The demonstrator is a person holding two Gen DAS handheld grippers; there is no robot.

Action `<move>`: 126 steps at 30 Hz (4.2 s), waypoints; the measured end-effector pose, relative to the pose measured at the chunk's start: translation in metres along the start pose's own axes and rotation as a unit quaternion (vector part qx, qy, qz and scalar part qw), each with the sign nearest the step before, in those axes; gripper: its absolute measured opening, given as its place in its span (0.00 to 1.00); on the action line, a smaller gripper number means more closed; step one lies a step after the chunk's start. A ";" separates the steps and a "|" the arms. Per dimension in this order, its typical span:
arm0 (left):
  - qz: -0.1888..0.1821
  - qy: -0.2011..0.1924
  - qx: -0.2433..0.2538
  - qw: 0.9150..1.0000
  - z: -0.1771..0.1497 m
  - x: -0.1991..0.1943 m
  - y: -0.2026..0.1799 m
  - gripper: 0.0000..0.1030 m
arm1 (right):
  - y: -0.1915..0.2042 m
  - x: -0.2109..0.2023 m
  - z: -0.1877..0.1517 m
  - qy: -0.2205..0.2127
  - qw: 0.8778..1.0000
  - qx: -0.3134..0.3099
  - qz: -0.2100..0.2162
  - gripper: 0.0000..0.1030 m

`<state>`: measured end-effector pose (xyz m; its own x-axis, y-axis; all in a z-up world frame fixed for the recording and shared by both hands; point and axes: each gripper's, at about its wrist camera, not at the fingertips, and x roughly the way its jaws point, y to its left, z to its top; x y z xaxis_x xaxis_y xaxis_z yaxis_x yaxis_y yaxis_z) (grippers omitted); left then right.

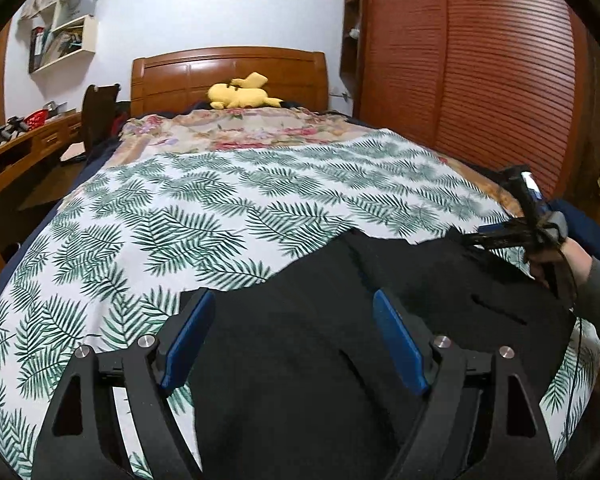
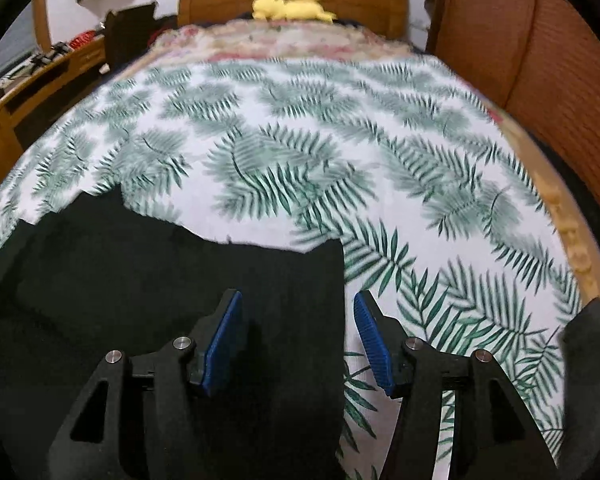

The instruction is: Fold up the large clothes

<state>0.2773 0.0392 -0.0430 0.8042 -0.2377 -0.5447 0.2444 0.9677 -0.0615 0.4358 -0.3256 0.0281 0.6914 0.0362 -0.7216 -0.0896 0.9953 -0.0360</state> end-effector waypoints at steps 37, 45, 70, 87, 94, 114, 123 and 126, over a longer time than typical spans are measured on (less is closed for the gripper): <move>-0.024 0.034 0.060 0.997 -0.040 -0.037 -0.073 0.79 | 0.076 -0.139 -0.109 -0.066 0.990 -0.104 0.062 0.32; -0.033 0.043 0.044 0.998 -0.067 -0.062 -0.074 0.79 | 0.063 -0.124 -0.143 -0.044 0.994 -0.085 0.047 0.31; -0.021 0.070 -0.023 0.997 -0.110 -0.081 -0.017 0.79 | 0.048 -0.116 -0.174 -0.032 0.999 -0.037 0.016 0.32; -0.045 0.054 0.018 0.997 -0.097 -0.061 -0.076 0.79 | 0.054 -0.116 -0.187 -0.059 0.998 -0.037 0.007 0.33; -0.037 0.080 0.037 0.995 -0.105 -0.039 -0.091 0.79 | 0.056 -0.130 -0.186 -0.054 0.998 -0.037 -0.003 0.41; -0.033 0.088 0.039 0.995 -0.107 -0.034 -0.090 0.79 | 0.015 -0.147 -0.195 -0.030 0.999 0.033 0.007 0.65; -0.032 0.088 0.039 0.995 -0.107 -0.034 -0.090 0.79 | 0.007 -0.128 -0.191 -0.011 0.997 0.066 0.039 0.70; -0.033 0.088 0.040 0.995 -0.107 -0.033 -0.090 0.79 | 0.005 -0.123 -0.191 -0.010 0.996 0.070 0.049 0.70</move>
<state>0.1707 -0.0309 -0.1084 0.6796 -0.2750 -0.6801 0.3408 0.9393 -0.0393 0.2136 -0.3423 -0.0149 0.6978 0.1350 -0.7034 -0.0576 0.9895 0.1327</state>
